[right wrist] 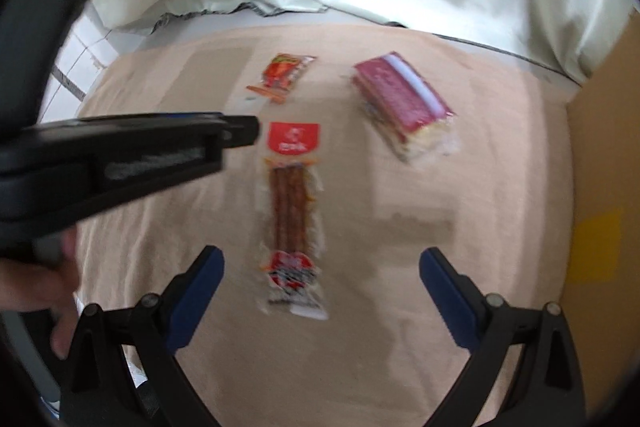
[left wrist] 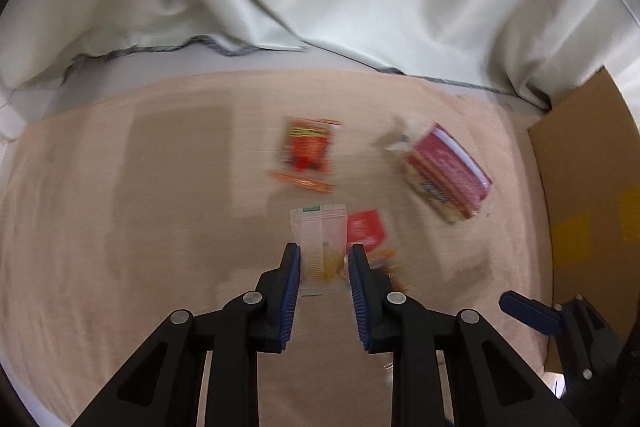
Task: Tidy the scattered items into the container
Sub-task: 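Grasp a clear packet with left tool while right tool grasps red-labelled spicy strip packet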
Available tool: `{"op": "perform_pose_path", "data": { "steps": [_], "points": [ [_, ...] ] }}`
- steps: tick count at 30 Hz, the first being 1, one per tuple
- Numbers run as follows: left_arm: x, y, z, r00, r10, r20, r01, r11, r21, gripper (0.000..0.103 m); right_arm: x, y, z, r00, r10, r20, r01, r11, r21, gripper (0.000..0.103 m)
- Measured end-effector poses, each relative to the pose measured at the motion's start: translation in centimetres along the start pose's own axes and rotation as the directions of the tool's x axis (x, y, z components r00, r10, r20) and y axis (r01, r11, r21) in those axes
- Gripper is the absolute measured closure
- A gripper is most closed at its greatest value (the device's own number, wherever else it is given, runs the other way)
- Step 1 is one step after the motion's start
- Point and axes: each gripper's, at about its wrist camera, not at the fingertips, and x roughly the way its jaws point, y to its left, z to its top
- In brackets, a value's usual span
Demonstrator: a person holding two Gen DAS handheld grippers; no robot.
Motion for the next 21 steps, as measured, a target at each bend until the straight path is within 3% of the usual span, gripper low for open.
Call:
{"op": "perform_pose_path", "data": {
  "steps": [6, 8, 10, 14, 16, 21],
  "points": [
    [-0.8, 3.0, -0.3, 1.000, 0.026, 0.008, -0.026, 0.999, -0.044, 0.077, 2.1, 1.4, 0.5, 1.000, -0.019, -0.020, 0.019, 0.999, -0.033, 0.005],
    [-0.9, 4.1, -0.5, 1.000, 0.029, 0.006, -0.029, 0.997, -0.070, 0.077, 2.9, 1.5, 0.6, 0.998, -0.040, -0.046, 0.039, 0.999, -0.031, 0.014],
    [-1.1, 4.8, -0.8, 0.999, 0.038, 0.008, -0.037, 0.996, -0.081, 0.077, 3.4, 1.6, 0.6, 0.997, -0.031, -0.067, 0.030, 0.999, -0.016, 0.029],
    [-1.3, 5.6, -1.1, 0.999, 0.039, 0.006, -0.038, 0.995, -0.097, 0.077, 3.8, 2.3, 0.7, 0.994, -0.087, -0.067, 0.083, 0.994, -0.066, 0.035],
    [-1.6, 5.9, -1.2, 0.999, 0.034, 0.008, -0.033, 0.994, -0.102, 0.077, 3.8, 2.4, 0.8, 0.991, -0.118, -0.059, 0.113, 0.990, -0.080, 0.052],
    [-2.4, 5.4, -1.1, 0.999, 0.021, 0.026, -0.018, 0.994, -0.109, 0.077, 3.1, 1.3, 1.5, 0.997, -0.041, -0.063, 0.040, 0.999, -0.023, 0.061]
  ]
}}
